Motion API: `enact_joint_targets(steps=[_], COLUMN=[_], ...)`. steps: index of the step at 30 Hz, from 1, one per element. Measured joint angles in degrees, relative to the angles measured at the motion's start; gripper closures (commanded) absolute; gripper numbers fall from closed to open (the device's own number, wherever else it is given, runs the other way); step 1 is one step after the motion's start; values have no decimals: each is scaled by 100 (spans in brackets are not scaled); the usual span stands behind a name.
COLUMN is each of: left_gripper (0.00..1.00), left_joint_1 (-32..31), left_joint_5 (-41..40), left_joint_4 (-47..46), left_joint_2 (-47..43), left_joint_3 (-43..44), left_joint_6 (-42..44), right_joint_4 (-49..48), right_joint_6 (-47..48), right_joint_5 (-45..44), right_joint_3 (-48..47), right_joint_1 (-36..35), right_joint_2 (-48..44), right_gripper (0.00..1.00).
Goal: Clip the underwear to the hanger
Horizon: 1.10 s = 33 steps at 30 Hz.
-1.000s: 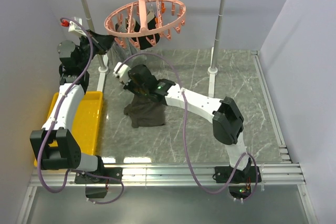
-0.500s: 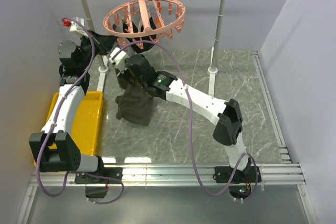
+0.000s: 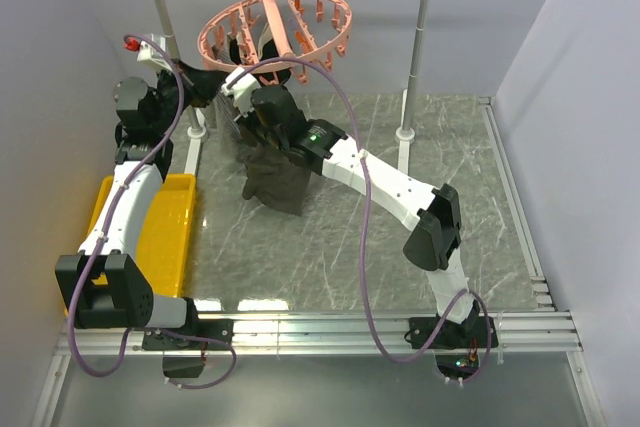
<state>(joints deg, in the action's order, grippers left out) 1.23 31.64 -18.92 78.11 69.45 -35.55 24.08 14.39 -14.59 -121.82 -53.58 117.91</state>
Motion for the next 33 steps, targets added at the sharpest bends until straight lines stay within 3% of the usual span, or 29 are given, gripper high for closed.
enact_joint_targets(steps=[33], left_gripper=[100], left_joint_1=[-59], left_joint_5=[33], left_joint_4=[90], left_joint_2=[-42], left_joint_3=[2], left_joint_6=[214], right_joint_4=[107], right_joint_6=[114], right_joint_5=[-168], right_joint_3=[-385], right_joint_1=[79], right_joint_2=[66], right_gripper=[100])
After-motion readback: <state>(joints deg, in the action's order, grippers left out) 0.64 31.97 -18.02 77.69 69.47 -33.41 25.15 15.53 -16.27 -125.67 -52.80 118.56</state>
